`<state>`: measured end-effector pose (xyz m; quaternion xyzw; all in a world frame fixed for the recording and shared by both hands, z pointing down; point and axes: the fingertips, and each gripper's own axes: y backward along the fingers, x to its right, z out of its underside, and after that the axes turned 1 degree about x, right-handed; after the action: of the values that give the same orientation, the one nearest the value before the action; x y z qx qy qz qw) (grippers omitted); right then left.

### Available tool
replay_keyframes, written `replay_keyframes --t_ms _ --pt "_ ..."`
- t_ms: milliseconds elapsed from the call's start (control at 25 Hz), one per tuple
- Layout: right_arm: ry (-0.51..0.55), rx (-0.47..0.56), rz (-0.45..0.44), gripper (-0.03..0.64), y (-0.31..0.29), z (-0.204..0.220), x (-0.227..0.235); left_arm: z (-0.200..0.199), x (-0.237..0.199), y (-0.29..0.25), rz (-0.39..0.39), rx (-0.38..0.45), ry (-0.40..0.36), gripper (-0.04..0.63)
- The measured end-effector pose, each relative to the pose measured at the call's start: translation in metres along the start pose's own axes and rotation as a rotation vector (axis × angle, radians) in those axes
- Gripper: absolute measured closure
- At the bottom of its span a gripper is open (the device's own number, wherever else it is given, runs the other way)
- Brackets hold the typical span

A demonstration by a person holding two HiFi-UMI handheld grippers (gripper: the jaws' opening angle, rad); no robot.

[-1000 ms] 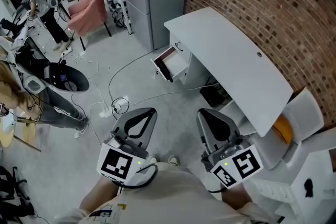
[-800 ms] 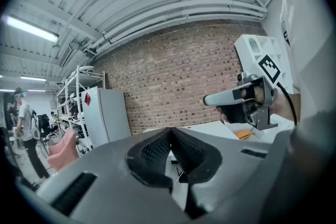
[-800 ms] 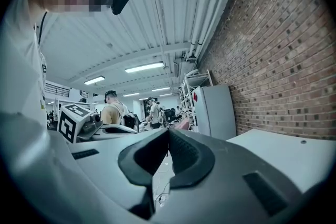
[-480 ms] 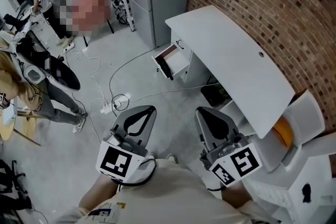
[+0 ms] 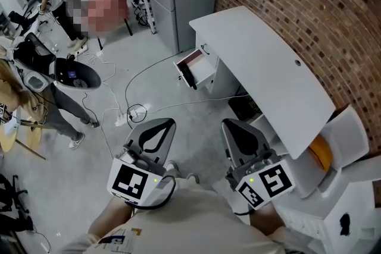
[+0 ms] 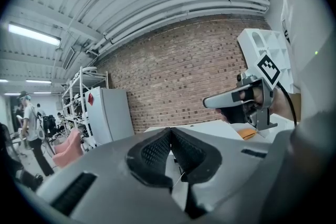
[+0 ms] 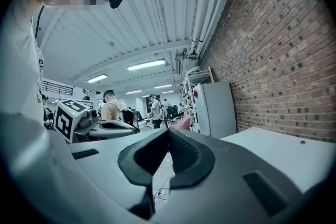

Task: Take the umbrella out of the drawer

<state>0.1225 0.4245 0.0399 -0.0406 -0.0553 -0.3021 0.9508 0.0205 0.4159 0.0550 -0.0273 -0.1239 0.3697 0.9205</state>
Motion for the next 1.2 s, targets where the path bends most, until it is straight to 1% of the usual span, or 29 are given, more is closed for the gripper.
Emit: replay_keyframes --t_ms 160,400,640,960,1200 --pt "0.004 -0.025 -0.005 0.609 -0.002 0.007 0.006 0.001 0.003 -0.008 -0.001 0.000 0.007 0.588" --pt "-0.004 -0.020 -0.006 0.609 -0.008 0.006 0.021 0.000 0.000 -0.026 0.003 0.007 0.001 0.588" --pt "0.003 -0.029 -0.017 0.609 -0.024 0.016 0.023 0.015 -0.011 -0.033 -0.002 0.015 0.015 0.588" --pt "0.009 -0.038 -0.030 0.609 -0.064 0.028 0.022 0.032 -0.043 -0.043 0.001 0.019 0.017 0.588" --pt "-0.001 -0.054 -0.023 0.609 -0.104 0.031 0.034 0.043 -0.078 -0.061 0.006 0.010 0.026 0.586"
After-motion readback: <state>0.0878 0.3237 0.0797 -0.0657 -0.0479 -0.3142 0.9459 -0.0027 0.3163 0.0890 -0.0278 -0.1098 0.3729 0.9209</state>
